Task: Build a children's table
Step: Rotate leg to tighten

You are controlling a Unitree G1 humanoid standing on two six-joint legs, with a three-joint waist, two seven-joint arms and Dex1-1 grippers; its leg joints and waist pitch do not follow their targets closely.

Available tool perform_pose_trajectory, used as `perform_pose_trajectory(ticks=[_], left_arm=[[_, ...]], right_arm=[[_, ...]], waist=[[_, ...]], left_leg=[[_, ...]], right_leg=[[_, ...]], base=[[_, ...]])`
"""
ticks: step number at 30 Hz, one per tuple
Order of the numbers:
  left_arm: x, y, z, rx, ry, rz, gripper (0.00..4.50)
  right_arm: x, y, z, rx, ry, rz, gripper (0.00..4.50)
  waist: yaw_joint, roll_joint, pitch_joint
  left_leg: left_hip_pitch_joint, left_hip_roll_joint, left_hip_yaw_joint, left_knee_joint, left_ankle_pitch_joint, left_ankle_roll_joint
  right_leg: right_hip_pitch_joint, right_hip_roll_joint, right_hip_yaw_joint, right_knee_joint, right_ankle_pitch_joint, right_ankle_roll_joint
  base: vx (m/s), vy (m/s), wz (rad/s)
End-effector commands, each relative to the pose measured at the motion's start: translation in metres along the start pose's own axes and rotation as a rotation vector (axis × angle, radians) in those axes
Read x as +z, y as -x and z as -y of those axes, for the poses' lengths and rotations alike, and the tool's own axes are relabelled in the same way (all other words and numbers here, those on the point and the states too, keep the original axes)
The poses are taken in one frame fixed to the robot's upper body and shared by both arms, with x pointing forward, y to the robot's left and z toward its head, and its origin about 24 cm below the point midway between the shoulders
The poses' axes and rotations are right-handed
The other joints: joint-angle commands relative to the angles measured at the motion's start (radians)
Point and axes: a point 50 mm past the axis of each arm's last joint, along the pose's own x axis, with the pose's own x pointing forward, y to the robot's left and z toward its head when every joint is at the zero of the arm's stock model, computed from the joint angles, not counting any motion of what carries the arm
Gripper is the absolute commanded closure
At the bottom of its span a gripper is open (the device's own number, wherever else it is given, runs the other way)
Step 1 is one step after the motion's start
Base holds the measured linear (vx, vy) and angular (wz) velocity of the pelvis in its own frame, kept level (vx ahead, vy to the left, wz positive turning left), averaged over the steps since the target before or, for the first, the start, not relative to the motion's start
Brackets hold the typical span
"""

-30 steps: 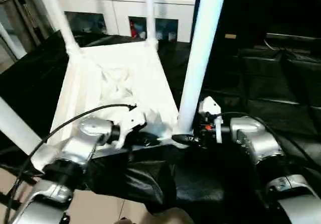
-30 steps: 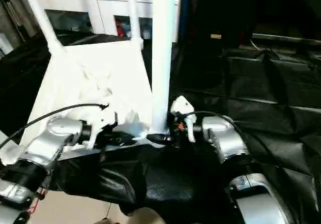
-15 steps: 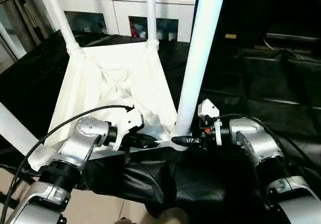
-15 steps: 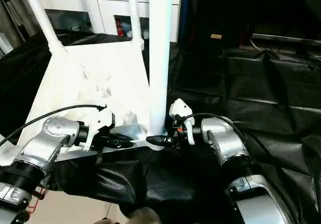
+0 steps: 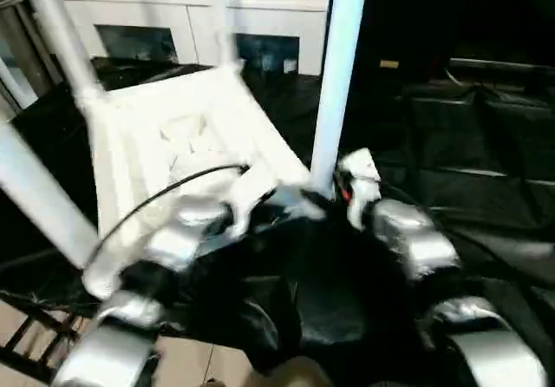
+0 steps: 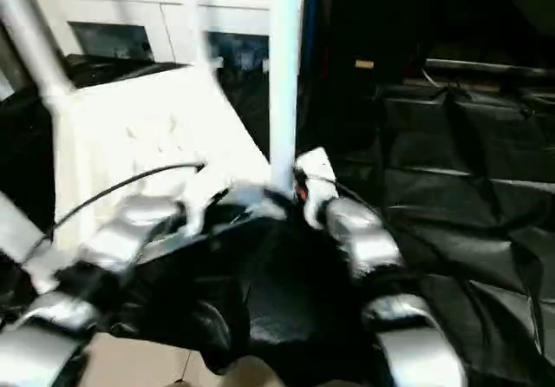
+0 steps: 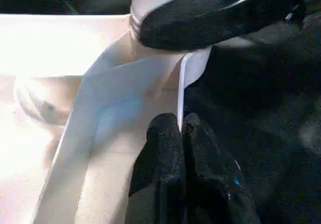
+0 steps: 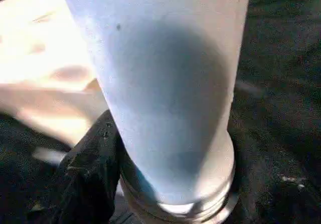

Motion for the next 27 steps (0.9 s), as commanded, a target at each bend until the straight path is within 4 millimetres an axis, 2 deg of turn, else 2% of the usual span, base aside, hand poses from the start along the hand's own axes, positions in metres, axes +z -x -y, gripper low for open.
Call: perform_pose_trajectory(ticks=[1, 5, 6, 8, 10, 13, 14, 15, 18, 19, 23, 27], left_arm=[[0.028, -0.01, 0.001, 0.046, -0.023, 0.088, 4.5], [0.03, -0.013, 0.006, 0.032, -0.026, 0.095, 4.5], [0.03, -0.013, 0.007, 0.026, -0.029, 0.097, 4.5], [0.029, -0.012, 0.007, 0.017, -0.034, 0.102, 4.5], [0.028, -0.01, 0.006, 0.007, -0.04, 0.105, 4.5], [0.025, -0.005, 0.005, -0.019, -0.055, 0.104, 4.5], [0.025, -0.004, 0.005, -0.022, -0.057, 0.104, 4.5], [0.024, -0.002, 0.004, -0.036, -0.065, 0.103, 4.5], [0.018, 0.009, 0.0, -0.075, -0.084, 0.094, 4.5], [0.018, 0.009, 0.0, -0.076, -0.084, 0.094, 4.5], [0.012, 0.02, 0.001, -0.17, -0.101, 0.086, 4.5], [0.005, 0.032, 0.002, -0.239, -0.105, 0.071, 4.5]], right_arm=[[-0.022, -0.014, -0.03, 0.048, -0.065, -0.088, 1.78], [-0.015, -0.019, -0.037, 0.075, -0.054, -0.051, 1.78], [-0.013, -0.019, -0.037, 0.082, -0.063, -0.034, 1.43], [-0.008, -0.019, -0.035, 0.086, -0.066, -0.006, 1.08], [-0.007, -0.019, -0.033, 0.094, -0.047, -0.007, 1.01], [-0.004, -0.015, -0.028, 0.122, -0.009, -0.001, 0.63], [-0.004, -0.014, -0.027, 0.126, -0.004, 0.0, 0.63], [-0.002, -0.012, -0.024, 0.15, 0.01, 0.003, 0.45], [0.004, -0.002, -0.013, 0.234, 0.073, -0.002, 0.35], [0.005, -0.002, -0.013, 0.236, 0.074, -0.003, 0.22], [0.006, 0.013, -0.005, 0.376, 0.134, -0.032, 0.22], [0.005, 0.028, 0.002, 0.495, 0.159, -0.066, 0.22]], waist=[[0.001, -0.009, -0.063], [0.0, -0.008, -0.063], [0.0, -0.009, -0.063], [0.0, -0.01, -0.062], [-0.001, -0.009, -0.061], [-0.002, -0.009, -0.062], [-0.002, -0.01, -0.064], [-0.003, -0.008, -0.065], [-0.002, -0.002, -0.067], [-0.003, -0.004, -0.066], [0.006, -0.001, -0.068], [0.014, -0.002, -0.066]], left_leg=[[0.001, 0.005, 0.004, -0.07, -0.194, 0.019], [0.0, 0.004, 0.006, -0.067, -0.185, 0.041], [-0.001, 0.005, 0.005, -0.068, -0.184, 0.044], [0.0, 0.006, 0.006, -0.068, -0.197, 0.045], [0.0, 0.006, 0.005, -0.07, -0.202, 0.045], [0.0, 0.007, 0.005, -0.069, -0.197, 0.047], [-0.002, 0.006, 0.005, -0.067, -0.188, 0.051], [-0.003, 0.006, 0.005, -0.066, -0.171, 0.057], [-0.002, 0.008, 0.005, -0.062, -0.158, 0.075], [-0.003, 0.007, 0.006, -0.062, -0.16, 0.079], [-0.003, 0.011, 0.008, -0.056, -0.139, 0.1], [0.001, 0.016, 0.009, -0.058, -0.162, 0.097]], right_leg=[[0.056, -0.043, 0.025, -0.073, -0.188, -0.222], [0.057, -0.044, 0.024, -0.074, -0.163, -0.229], [0.058, -0.044, 0.024, -0.073, -0.159, -0.23], [0.057, -0.044, 0.024, -0.075, -0.173, -0.23], [0.056, -0.045, 0.024, -0.076, -0.188, -0.227], [0.057, -0.044, 0.024, -0.074, -0.173, -0.231], [0.06, -0.044, 0.024, -0.071, -0.149, -0.237], [0.061, -0.044, 0.025, -0.068, -0.118, -0.243], [0.061, -0.043, 0.022, -0.062, -0.058, -0.268], [0.062, -0.041, 0.022, -0.063, -0.053, -0.271], [0.063, -0.042, 0.02, -0.054, 0.0, -0.296], [0.059, -0.041, 0.02, -0.057, -0.04, -0.298]], base=[[0.0, 0.0, 0.0], [0.0, 0.0, 0.0], [0.0, 0.0, 0.0], [0.0, 0.0, 0.0], [0.0, 0.0, 0.0], [0.0, 0.0, 0.0], [0.0, 0.0, 0.0], [0.0, 0.0, 0.0], [0.0, 0.0, 0.0], [0.0, 0.0, 0.0], [0.0, 0.0, 0.0], [0.0, 0.0, 0.0]])
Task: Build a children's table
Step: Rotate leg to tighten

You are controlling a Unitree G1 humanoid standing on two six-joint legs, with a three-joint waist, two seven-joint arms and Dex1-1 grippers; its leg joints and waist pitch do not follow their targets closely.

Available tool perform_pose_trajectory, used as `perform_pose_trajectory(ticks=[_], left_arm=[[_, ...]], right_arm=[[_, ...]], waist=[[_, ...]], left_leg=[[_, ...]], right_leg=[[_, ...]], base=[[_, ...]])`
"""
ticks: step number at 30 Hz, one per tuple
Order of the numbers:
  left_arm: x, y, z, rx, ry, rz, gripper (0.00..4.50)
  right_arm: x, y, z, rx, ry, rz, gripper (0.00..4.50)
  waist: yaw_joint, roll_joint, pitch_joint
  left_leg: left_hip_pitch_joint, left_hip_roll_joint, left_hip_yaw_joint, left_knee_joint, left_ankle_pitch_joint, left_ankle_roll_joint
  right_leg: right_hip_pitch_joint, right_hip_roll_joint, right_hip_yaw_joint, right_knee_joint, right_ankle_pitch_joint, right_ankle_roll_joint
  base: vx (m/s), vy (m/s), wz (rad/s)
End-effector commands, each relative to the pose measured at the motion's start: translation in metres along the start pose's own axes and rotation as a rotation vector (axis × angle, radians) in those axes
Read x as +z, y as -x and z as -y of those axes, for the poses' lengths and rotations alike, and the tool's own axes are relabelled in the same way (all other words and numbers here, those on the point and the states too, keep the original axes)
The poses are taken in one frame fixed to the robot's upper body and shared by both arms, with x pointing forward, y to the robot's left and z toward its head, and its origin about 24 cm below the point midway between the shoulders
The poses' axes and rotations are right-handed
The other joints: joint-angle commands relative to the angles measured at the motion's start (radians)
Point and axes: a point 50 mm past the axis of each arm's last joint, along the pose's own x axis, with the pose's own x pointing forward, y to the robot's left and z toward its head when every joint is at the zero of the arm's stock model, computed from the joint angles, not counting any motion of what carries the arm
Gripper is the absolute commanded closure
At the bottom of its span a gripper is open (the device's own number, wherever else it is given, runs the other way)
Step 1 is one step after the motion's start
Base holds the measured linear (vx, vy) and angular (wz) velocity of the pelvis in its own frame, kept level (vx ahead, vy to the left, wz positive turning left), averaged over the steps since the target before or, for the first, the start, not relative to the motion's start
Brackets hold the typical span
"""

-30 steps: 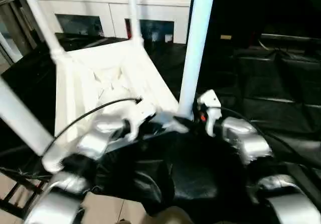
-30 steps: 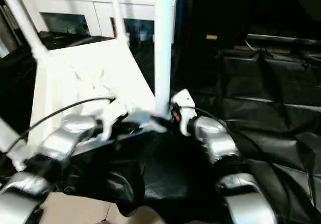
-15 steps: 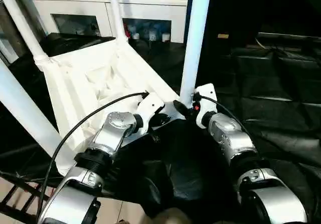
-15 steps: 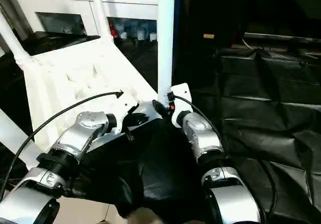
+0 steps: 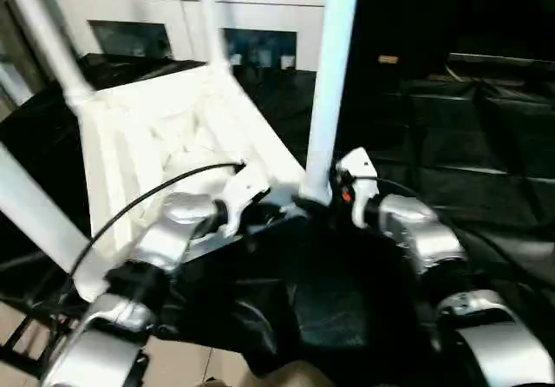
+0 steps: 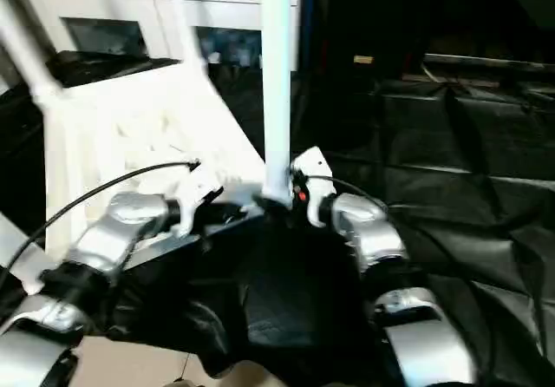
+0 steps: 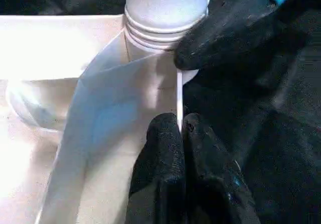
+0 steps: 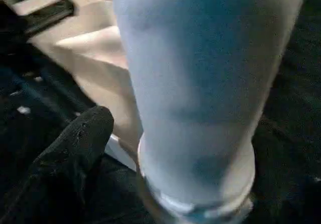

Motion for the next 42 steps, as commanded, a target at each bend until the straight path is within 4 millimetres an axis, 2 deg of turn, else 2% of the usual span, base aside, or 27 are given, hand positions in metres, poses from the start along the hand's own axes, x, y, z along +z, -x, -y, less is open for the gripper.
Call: perform_pose_trajectory(ticks=[1, 3, 5, 7, 9, 12, 25, 28, 31, 33, 34, 37, 40, 41, 42], left_arm=[[0.015, 0.001, 0.005, -0.068, -0.053, 0.072, 4.5], [0.012, 0.005, 0.006, -0.097, -0.059, 0.069, 4.5], [0.009, 0.01, 0.009, -0.142, -0.066, 0.056, 4.5], [0.005, 0.015, 0.013, -0.194, -0.066, 0.043, 4.5], [0.004, 0.018, 0.015, -0.217, -0.063, 0.04, 4.5], [0.003, 0.021, 0.016, -0.239, -0.057, 0.037, 4.5], [0.002, 0.02, 0.018, -0.221, -0.062, 0.041, 4.5], [0.002, 0.015, 0.014, -0.147, -0.057, 0.045, 4.5], [0.004, 0.008, 0.008, -0.062, -0.045, 0.057, 4.5], [0.006, 0.004, 0.005, -0.027, -0.04, 0.058, 4.5], [0.008, 0.001, 0.003, 0.001, -0.036, 0.058, 4.5], [0.016, -0.015, -0.001, 0.085, -0.015, 0.06, 4.5], [0.025, -0.029, -0.003, 0.168, 0.013, 0.07, 4.5], [0.026, -0.03, -0.003, 0.176, 0.016, 0.071, 4.5], [0.028, -0.032, -0.003, 0.189, 0.022, 0.073, 4.5]], right_arm=[[0.0, 0.002, -0.006, 0.102, 0.006, -0.005, 0.22], [-0.001, 0.006, -0.007, 0.135, 0.015, -0.014, 0.22], [-0.002, 0.009, -0.009, 0.174, 0.021, -0.024, 0.22], [-0.003, 0.013, -0.011, 0.226, 0.026, -0.045, 0.37], [-0.004, 0.014, -0.013, 0.246, 0.03, -0.058, 0.59], [-0.004, 0.015, -0.014, 0.263, 0.028, -0.062, 0.84], [-0.009, 0.011, -0.022, 0.3, 0.018, -0.062, 1.76], [-0.013, 0.006, -0.023, 0.244, 0.01, -0.055, 1.79], [-0.018, -0.002, -0.021, 0.141, -0.006, -0.058, 1.83], [-0.02, -0.007, -0.021, 0.09, -0.018, -0.059, 1.83], [-0.021, -0.011, -0.02, 0.048, -0.033, -0.061, 1.83], [-0.025, -0.028, -0.021, -0.1, -0.094, -0.059, 1.84], [-0.025, -0.043, -0.023, -0.232, -0.156, -0.048, 1.84], [-0.024, -0.045, -0.023, -0.248, -0.162, -0.048, 1.84], [-0.024, -0.048, -0.023, -0.28, -0.173, -0.047, 1.84]], waist=[[0.002, -0.004, -0.068], [0.01, -0.006, -0.067], [0.011, -0.006, -0.066], [0.012, -0.008, -0.066], [0.012, -0.004, -0.066], [0.013, -0.007, -0.065], [0.013, -0.011, -0.066], [0.013, -0.011, -0.066], [0.007, -0.012, -0.06], [0.002, -0.013, -0.056], [0.003, -0.012, -0.057], [-0.004, -0.011, -0.055], [-0.011, -0.011, -0.056], [-0.013, -0.009, -0.057], [-0.014, -0.01, -0.059]], left_leg=[[0.005, 0.015, 0.01, -0.057, -0.164, 0.096], [0.007, 0.015, 0.01, -0.059, -0.169, 0.089], [0.007, 0.016, 0.009, -0.061, -0.184, 0.08], [0.006, 0.015, 0.009, -0.061, -0.179, 0.076], [0.007, 0.015, 0.01, -0.061, -0.172, 0.075], [0.009, 0.015, 0.01, -0.063, -0.184, 0.065], [0.007, 0.013, 0.01, -0.06, -0.16, 0.066], [0.007, 0.013, 0.009, -0.061, -0.16, 0.062], [0.007, 0.011, 0.008, -0.067, -0.201, 0.043], [0.011, 0.008, 0.006, -0.071, -0.244, 0.024], [0.011, 0.008, 0.005, -0.071, -0.246, 0.021], [0.013, 0.007, 0.003, -0.074, -0.26, 0.007], [0.012, 0.007, 0.002, -0.075, -0.254, 0.001], [0.015, 0.005, 0.003, -0.074, -0.257, -0.002], [0.011, 0.005, 0.001, -0.074, -0.249, 0.0]], right_leg=[[0.066, -0.043, 0.024, -0.055, -0.043, -0.296], [0.063, -0.043, 0.025, -0.056, -0.068, -0.29], [0.063, -0.045, 0.025, -0.058, -0.097, -0.284], [0.064, -0.044, 0.026, -0.057, -0.097, -0.278], [0.06, -0.042, 0.026, -0.057, -0.087, -0.279], [0.06, -0.043, 0.026, -0.059, -0.111, -0.275], [0.062, -0.043, 0.027, -0.056, -0.095, -0.27], [0.062, -0.044, 0.028, -0.058, -0.101, -0.266], [0.06, -0.044, 0.028, -0.067, -0.183, -0.244], [0.058, -0.046, 0.03, -0.079, -0.29, -0.212], [0.06, -0.047, 0.03, -0.079, -0.303, -0.204], [0.054, -0.047, 0.03, -0.086, -0.352, -0.184], [0.053, -0.047, 0.031, -0.085, -0.338, -0.183], [0.052, -0.045, 0.03, -0.086, -0.339, -0.184], [0.056, -0.046, 0.03, -0.084, -0.316, -0.188]], base=[[0.0, 0.0, 0.0], [0.0, 0.0, 0.0], [0.0, 0.0, 0.0], [0.0, 0.0, 0.0], [0.0, 0.0, 0.0], [0.0, 0.0, 0.0], [0.0, 0.0, 0.0], [0.0, 0.0, 0.0], [0.0, 0.0, 0.0], [0.0, 0.0, 0.0], [0.0, 0.0, 0.0], [0.0, 0.0, 0.0], [0.0, 0.0, 0.0], [0.0, 0.0, 0.0], [0.0, 0.0, 0.0]])
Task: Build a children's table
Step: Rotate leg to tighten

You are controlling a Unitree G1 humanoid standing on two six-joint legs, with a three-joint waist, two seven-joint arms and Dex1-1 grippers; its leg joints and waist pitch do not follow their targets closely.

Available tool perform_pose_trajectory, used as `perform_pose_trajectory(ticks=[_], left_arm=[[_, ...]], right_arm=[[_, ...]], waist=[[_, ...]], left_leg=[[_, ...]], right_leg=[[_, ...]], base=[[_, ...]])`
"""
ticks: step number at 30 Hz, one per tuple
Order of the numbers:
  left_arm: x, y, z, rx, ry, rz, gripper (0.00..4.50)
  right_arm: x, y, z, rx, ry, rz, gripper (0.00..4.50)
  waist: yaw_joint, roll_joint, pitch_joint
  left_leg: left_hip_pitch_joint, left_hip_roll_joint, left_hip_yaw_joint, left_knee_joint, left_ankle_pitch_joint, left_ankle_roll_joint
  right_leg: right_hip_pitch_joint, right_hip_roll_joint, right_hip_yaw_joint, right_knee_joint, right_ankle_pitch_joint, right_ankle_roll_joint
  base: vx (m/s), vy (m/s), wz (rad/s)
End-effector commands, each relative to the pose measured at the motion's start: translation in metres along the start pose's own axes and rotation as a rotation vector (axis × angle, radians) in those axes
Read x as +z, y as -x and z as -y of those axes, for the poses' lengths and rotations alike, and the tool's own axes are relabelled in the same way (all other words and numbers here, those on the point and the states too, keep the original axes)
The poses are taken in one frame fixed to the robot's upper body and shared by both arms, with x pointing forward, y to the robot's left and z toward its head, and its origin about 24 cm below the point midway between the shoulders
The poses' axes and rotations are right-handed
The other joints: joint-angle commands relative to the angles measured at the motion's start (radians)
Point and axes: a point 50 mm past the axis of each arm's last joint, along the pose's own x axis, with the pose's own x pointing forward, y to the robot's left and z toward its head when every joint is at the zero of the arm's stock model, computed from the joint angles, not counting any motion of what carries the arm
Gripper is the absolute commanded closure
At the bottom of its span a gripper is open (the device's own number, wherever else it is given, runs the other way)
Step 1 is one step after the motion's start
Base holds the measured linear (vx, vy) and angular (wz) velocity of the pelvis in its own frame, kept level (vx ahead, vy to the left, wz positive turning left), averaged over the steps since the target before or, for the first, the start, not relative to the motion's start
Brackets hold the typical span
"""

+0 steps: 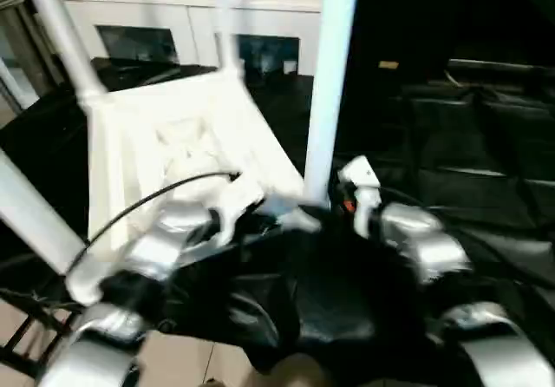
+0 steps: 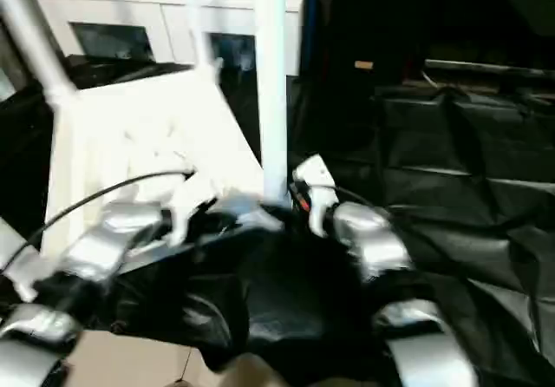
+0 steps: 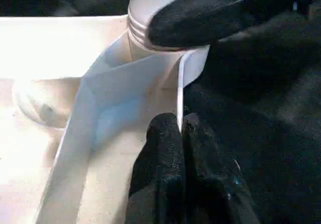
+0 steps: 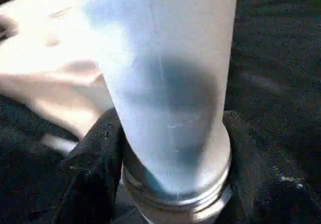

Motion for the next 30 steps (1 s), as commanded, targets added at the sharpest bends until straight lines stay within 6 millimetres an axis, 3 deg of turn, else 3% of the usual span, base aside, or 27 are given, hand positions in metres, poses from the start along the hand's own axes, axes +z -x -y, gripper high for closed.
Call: perform_pose_trajectory(ticks=[1, 4, 5, 6, 14, 18, 21, 25, 29, 30], left_arm=[[0.027, -0.013, 0.004, 0.029, -0.022, 0.084, 4.5], [0.032, -0.019, 0.007, 0.038, -0.021, 0.094, 4.5], [0.034, -0.02, 0.009, 0.028, -0.026, 0.102, 4.5], [0.035, -0.021, 0.01, 0.023, -0.029, 0.107, 4.5], [0.029, -0.007, 0.006, -0.048, -0.076, 0.116, 4.5], [0.024, 0.003, 0.004, -0.093, -0.094, 0.119, 4.5], [0.021, 0.011, 0.005, -0.152, -0.101, 0.125, 4.5], [0.017, 0.022, 0.008, -0.247, -0.122, 0.122, 4.5], [0.011, 0.032, 0.012, -0.325, -0.139, 0.102, 4.5], [0.01, 0.033, 0.013, -0.34, -0.139, 0.098, 4.5]], right_arm=[[-0.021, -0.016, -0.027, 0.029, -0.049, -0.098, 1.84], [-0.019, -0.023, -0.033, 0.01, -0.075, -0.091, 1.84], [-0.015, -0.025, -0.037, 0.035, -0.072, -0.067, 1.84], [-0.013, -0.026, -0.039, 0.05, -0.069, -0.05, 1.49], [0.008, -0.02, -0.029, 0.14, -0.014, 0.033, 0.68], [0.012, -0.01, -0.024, 0.276, 0.056, 0.024, 0.57], [0.01, 0.001, -0.018, 0.373, 0.128, -0.01, 0.57], [0.007, 0.015, -0.01, 0.458, 0.173, -0.042, 0.57], [0.006, 0.027, -0.003, 0.523, 0.2, -0.062, 0.57], [0.006, 0.029, -0.002, 0.54, 0.196, -0.065, 0.82]], waist=[[0.002, -0.007, -0.058], [0.0, -0.006, -0.061], [-0.001, -0.001, -0.061], [0.0, -0.004, -0.063], [-0.002, -0.007, -0.064], [0.0, -0.005, -0.071], [0.006, -0.006, -0.072], [0.014, -0.008, -0.069], [0.029, -0.007, -0.066], [0.03, -0.009, -0.065]], left_leg=[[0.003, 0.007, 0.002, -0.075, -0.248, 0.003], [0.004, 0.005, 0.003, -0.073, -0.246, 0.014], [0.0, 0.005, 0.002, -0.073, -0.236, 0.016], [0.0, 0.006, 0.003, -0.071, -0.227, 0.021], [-0.003, 0.007, 0.003, -0.07, -0.217, 0.044], [-0.004, 0.008, 0.007, -0.06, -0.145, 0.078], [-0.006, 0.01, 0.01, -0.055, -0.126, 0.103], [-0.004, 0.015, 0.011, -0.057, -0.14, 0.109], [0.001, 0.018, 0.012, -0.06, -0.176, 0.087], [0.002, 0.018, 0.012, -0.062, -0.18, 0.081]], right_leg=[[0.047, -0.046, 0.026, -0.085, -0.307, -0.192], [0.047, -0.046, 0.026, -0.086, -0.29, -0.196], [0.049, -0.046, 0.026, -0.083, -0.266, -0.202], [0.051, -0.045, 0.026, -0.081, -0.234, -0.209], [0.055, -0.047, 0.025, -0.075, -0.193, -0.231], [0.058, -0.043, 0.024, -0.059, -0.037, -0.274], [0.059, -0.042, 0.021, -0.053, 0.002, -0.296], [0.056, -0.044, 0.021, -0.056, -0.036, -0.298], [0.051, -0.046, 0.024, -0.06, -0.107, -0.281], [0.049, -0.044, 0.024, -0.061, -0.114, -0.276]], base=[[0.0, 0.0, 0.0], [0.0, 0.0, 0.0], [0.0, 0.0, 0.0], [0.0, 0.0, 0.0], [0.0, 0.0, 0.0], [0.0, 0.0, 0.0], [0.0, 0.0, 0.0], [0.0, 0.0, 0.0], [0.0, 0.0, 0.0], [0.0, 0.0, 0.0]])
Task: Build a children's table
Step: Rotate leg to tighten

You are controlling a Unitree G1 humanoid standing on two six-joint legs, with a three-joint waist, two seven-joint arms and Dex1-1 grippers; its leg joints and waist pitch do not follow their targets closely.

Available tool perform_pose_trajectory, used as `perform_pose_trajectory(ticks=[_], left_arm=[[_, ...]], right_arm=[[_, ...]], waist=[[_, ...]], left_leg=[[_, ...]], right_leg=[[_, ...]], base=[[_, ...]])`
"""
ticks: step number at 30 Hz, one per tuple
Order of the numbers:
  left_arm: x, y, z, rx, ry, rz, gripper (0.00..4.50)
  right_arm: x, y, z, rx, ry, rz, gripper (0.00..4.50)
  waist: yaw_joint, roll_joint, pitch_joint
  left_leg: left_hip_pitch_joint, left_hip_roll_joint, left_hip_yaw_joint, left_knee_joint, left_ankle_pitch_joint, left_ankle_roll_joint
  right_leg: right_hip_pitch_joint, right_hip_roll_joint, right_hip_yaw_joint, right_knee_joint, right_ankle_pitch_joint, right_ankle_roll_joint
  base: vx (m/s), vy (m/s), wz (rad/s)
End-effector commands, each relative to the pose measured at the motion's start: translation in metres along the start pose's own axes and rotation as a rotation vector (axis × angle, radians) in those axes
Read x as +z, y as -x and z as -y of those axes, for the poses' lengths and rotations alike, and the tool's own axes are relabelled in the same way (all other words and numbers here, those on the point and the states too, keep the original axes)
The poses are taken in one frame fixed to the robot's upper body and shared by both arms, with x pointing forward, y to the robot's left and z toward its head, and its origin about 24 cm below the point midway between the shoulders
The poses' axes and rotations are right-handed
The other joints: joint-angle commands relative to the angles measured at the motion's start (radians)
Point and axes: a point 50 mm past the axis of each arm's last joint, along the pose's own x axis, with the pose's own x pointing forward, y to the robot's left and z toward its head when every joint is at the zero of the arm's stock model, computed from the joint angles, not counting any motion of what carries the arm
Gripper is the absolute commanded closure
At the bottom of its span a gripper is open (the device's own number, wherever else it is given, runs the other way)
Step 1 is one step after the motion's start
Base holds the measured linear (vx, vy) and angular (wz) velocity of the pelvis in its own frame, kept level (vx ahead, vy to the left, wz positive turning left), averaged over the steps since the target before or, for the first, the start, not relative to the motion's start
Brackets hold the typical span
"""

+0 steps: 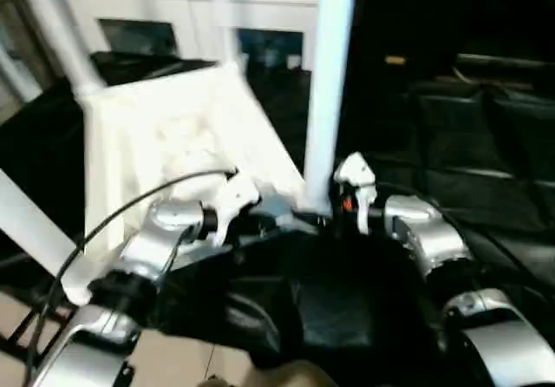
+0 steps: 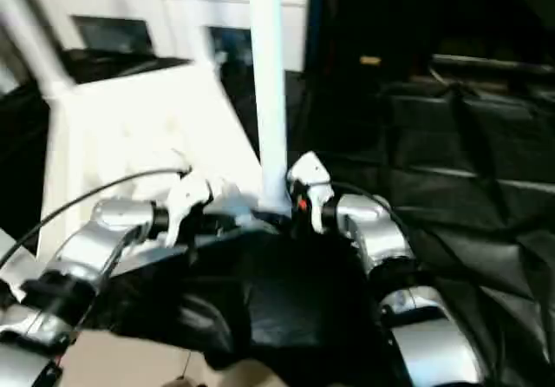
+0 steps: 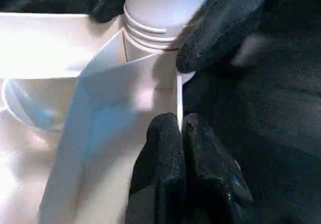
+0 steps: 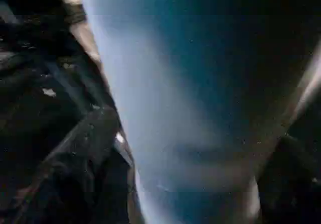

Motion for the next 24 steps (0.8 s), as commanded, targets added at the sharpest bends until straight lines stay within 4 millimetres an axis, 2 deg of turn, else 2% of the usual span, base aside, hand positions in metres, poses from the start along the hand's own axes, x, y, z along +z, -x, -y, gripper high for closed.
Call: perform_pose_trajectory(ticks=[1, 3, 6, 8, 10, 11, 14, 18, 21, 24], left_arm=[[0.02, -0.002, 0.004, -0.063, -0.07, 0.082, 4.5], [0.018, 0.001, 0.007, -0.084, -0.07, 0.078, 4.5], [0.016, 0.004, 0.01, -0.126, -0.061, 0.068, 4.5], [0.015, 0.005, 0.011, -0.138, -0.059, 0.064, 4.5], [0.014, 0.007, 0.012, -0.146, -0.058, 0.062, 4.5], [0.014, 0.007, 0.012, -0.149, -0.057, 0.061, 4.5], [0.012, 0.008, 0.013, -0.152, -0.055, 0.057, 4.5], [0.011, 0.009, 0.013, -0.146, -0.05, 0.053, 4.5], [0.011, 0.005, 0.009, -0.09, -0.04, 0.056, 4.5], [0.013, -0.002, 0.0, 0.019, -0.029, 0.057, 4.5]], right_arm=[[0.001, 0.0, -0.003, 0.042, 0.015, 0.001, 0.89], [0.0, 0.005, -0.005, 0.086, 0.012, -0.009, 0.94], [-0.003, 0.009, -0.009, 0.145, 0.021, -0.035, 1.29], [-0.004, 0.01, -0.01, 0.159, 0.023, -0.042, 1.29], [-0.004, 0.011, -0.011, 0.169, 0.031, -0.049, 1.58], [-0.004, 0.011, -0.011, 0.176, 0.031, -0.05, 1.58], [-0.004, 0.012, -0.012, 0.182, 0.035, -0.055, 1.79], [-0.005, 0.01, -0.014, 0.189, 0.032, -0.057, 1.82], [-0.008, 0.004, -0.016, 0.164, 0.008, -0.046, 1.84], [-0.013, -0.007, -0.012, 0.018, -0.033, -0.038, 1.84]], waist=[[-0.002, -0.008, -0.067], [-0.002, -0.008, -0.066], [0.0, -0.009, -0.068], [0.0, -0.01, -0.068], [-0.001, -0.01, -0.067], [-0.001, -0.013, -0.067], [-0.001, -0.012, -0.067], [-0.001, -0.014, -0.069], [-0.001, -0.014, -0.068], [-0.005, -0.015, -0.063]], left_leg=[[0.009, 0.015, 0.011, -0.062, -0.179, 0.077], [0.008, 0.014, 0.01, -0.064, -0.18, 0.071], [0.008, 0.013, 0.011, -0.061, -0.16, 0.078], [0.006, 0.012, 0.011, -0.06, -0.149, 0.083], [0.006, 0.012, 0.011, -0.061, -0.158, 0.083], [0.006, 0.013, 0.011, -0.062, -0.161, 0.08], [0.007, 0.012, 0.01, -0.062, -0.165, 0.073], [0.007, 0.012, 0.011, -0.06, -0.148, 0.077], [0.006, 0.012, 0.011, -0.06, -0.14, 0.081], [0.007, 0.01, 0.01, -0.064, -0.176, 0.06]], right_leg=[[0.059, -0.044, 0.027, -0.058, -0.113, -0.274], [0.06, -0.043, 0.027, -0.058, -0.109, -0.271], [0.061, -0.043, 0.026, -0.055, -0.085, -0.272], [0.061, -0.043, 0.026, -0.054, -0.074, -0.275], [0.06, -0.043, 0.026, -0.056, -0.092, -0.271], [0.061, -0.044, 0.026, -0.057, -0.104, -0.269], [0.06, -0.044, 0.027, -0.058, -0.119, -0.265], [0.061, -0.042, 0.026, -0.055, -0.093, -0.268], [0.061, -0.043, 0.026, -0.054, -0.086, -0.269], [0.057, -0.044, 0.028, -0.063, -0.168, -0.249]], base=[[0.0, 0.0, 0.0], [0.0, 0.0, 0.0], [0.0, 0.0, 0.0], [0.0, 0.0, 0.0], [0.0, 0.0, 0.0], [0.0, 0.0, 0.0], [0.0, 0.0, 0.0], [0.0, 0.0, 0.0], [0.0, 0.0, 0.0], [0.0, 0.0, 0.0]])
